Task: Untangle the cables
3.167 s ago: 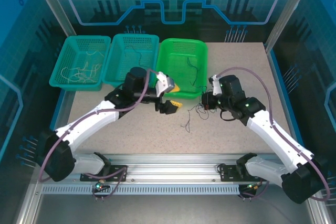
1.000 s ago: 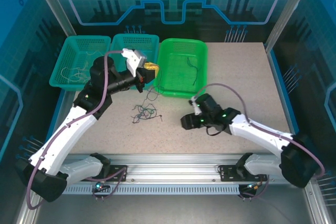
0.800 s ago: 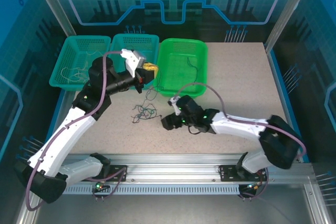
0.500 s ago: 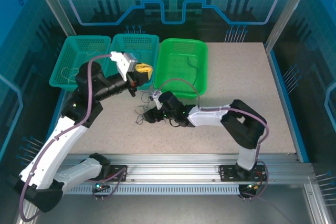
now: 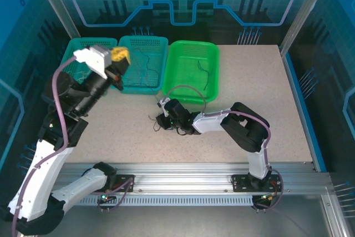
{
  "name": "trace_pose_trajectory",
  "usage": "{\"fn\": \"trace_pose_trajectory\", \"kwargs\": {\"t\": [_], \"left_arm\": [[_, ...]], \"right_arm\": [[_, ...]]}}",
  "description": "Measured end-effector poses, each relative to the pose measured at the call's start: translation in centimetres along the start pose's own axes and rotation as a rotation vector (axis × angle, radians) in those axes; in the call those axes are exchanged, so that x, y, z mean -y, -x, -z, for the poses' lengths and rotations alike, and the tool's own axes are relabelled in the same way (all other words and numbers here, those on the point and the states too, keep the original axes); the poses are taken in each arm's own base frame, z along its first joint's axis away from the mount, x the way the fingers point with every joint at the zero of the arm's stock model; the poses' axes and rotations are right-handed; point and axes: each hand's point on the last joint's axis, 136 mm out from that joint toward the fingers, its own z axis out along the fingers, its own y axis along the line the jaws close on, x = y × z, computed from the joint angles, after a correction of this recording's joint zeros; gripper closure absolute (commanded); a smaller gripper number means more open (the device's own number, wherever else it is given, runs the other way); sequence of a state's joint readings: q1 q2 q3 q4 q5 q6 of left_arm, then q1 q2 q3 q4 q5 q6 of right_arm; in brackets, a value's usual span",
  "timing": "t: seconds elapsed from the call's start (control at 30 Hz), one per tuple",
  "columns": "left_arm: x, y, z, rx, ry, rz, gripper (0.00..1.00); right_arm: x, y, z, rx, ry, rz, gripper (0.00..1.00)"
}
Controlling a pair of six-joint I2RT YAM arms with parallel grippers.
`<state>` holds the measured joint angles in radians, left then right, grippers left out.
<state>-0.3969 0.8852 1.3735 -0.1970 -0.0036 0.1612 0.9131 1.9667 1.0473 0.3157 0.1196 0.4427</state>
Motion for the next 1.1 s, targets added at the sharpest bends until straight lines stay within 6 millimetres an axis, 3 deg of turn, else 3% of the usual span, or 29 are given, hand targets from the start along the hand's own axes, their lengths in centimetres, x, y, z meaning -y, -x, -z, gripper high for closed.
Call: {"fn": "trace_pose_trajectory", "kwargs": {"t": [0.03,0.17,0.3,0.4,0.5,0.6,0.67,0.7,0.8,0.93,1.0,1.1], "left_arm": [[-1.5,0.9,0.0,0.006,0.07,-0.027,1.0],[-7.6,1.0,-0.6,-0.046,0.295,-0.076,1.0],[-15.2,-1.2,-2.0,-0.13,0.455,0.002,1.0],[-19.5,-4.0,-3.0,-0.169,0.488,0.149,1.0],[-22.3,-7.1,-3.9,-0.199,0.482,0.329,1.0],[-23.6,-8.8,-5.6,-0.213,0.436,0.467,1.0],[-25.5,-7.7,-6.6,-0.158,0.446,0.486,1.0],[-27.0,-6.3,-6.8,-0.105,0.465,0.474,1.0],[-29.3,-2.5,-5.9,0.009,0.499,0.434,1.0],[-29.0,2.5,-5.5,0.148,0.456,0.39,1.0],[-28.4,3.4,-5.8,0.175,0.418,0.389,1.0],[-28.2,2.8,-6.3,0.169,0.386,0.408,1.0]], "right_arm": [[0.3,0.0,0.2,0.001,-0.006,-0.017,0.85],[1.0,1.8,2.1,0.058,-0.008,-0.082,0.85],[1.7,3.2,4.6,0.119,-0.004,-0.13,0.88],[2.2,3.9,6.1,0.154,-0.002,-0.151,0.89],[2.9,4.4,7.4,0.19,-0.001,-0.179,0.9],[3.7,5.0,8.2,0.221,-0.002,-0.211,0.83],[4.8,4.1,8.2,0.199,-0.027,-0.241,0.76],[5.7,2.7,8.1,0.158,-0.057,-0.257,0.75],[7.9,-1.5,8.0,0.041,-0.131,-0.28,0.83],[9.3,-5.6,9.1,-0.061,-0.191,-0.288,0.97],[9.6,-6.0,9.8,-0.072,-0.201,-0.285,0.98],[9.6,-5.8,10.9,-0.058,-0.204,-0.287,0.98]]}}
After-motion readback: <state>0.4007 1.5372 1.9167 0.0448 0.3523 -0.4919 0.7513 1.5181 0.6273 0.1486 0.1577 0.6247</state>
